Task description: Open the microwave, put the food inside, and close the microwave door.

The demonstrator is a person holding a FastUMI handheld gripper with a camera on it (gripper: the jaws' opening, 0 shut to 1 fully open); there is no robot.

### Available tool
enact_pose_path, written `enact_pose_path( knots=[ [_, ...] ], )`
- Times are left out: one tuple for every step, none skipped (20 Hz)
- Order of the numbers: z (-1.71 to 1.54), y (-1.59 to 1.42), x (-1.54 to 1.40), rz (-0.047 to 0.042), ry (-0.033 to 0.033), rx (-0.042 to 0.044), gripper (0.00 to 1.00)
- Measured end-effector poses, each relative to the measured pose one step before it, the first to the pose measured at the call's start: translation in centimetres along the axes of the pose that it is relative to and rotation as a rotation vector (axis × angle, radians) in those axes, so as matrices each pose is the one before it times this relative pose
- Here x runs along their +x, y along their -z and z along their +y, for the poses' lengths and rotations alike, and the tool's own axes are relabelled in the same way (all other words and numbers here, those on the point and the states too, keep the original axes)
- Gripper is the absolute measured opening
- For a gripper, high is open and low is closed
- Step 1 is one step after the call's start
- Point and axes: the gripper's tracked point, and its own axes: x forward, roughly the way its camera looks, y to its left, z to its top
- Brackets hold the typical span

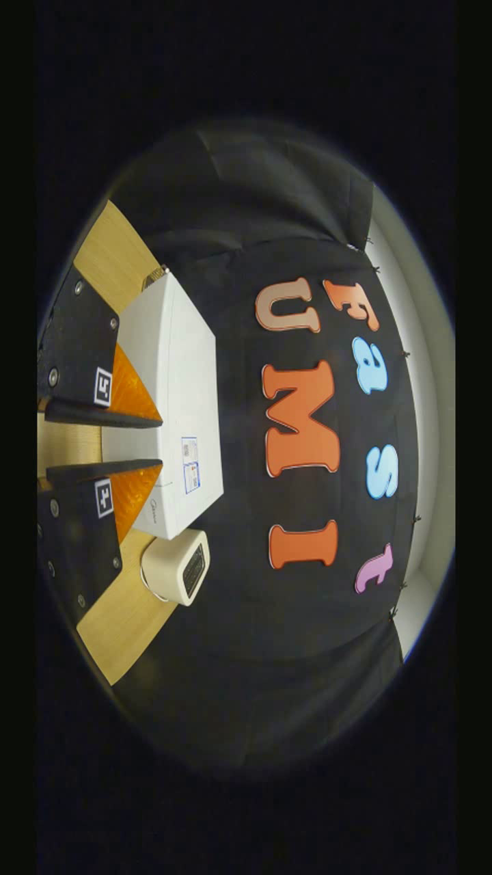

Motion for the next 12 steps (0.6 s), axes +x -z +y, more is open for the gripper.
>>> enact_pose_path(
  knots=[
    [-0.447, -0.918, -0.581, -0.01633, 0.01245, -0.00656, 0.27],
    [-0.372, -0.894, -0.648, -0.01942, 0.01109, -0.01221, 0.32],
    [-0.239, -0.705, -0.493, -0.01471, 0.00751, -0.01098, 0.36],
    [-0.179, -0.632, -0.597, -0.01142, 0.00256, -0.01440, 0.43],
    [-0.191, -0.473, -0.406, -0.00786, 0.00358, -0.01193, 0.48],
    [-0.116, -0.396, -0.398, -0.00317, 0.00167, -0.00962, 0.57],
    [-0.070, -0.403, -0.355, -0.00310, 0.00163, -0.00670, 0.61],
    [-0.089, -0.418, -0.366, -0.00492, 0.00120, -0.01133, 0.67],
    [-0.149, -0.392, -0.283, -0.00495, 0.00323, -0.00824, 0.71],
    [-0.058, -0.293, -0.258, -0.00576, -0.00173, -0.00587, 0.75],
    [-0.052, -0.275, -0.237, -0.00508, -0.00317, -0.00263, 0.77],
    [-0.133, -0.138, -0.194, -0.00140, -0.00028, -0.00382, 0.79]
  ],
)
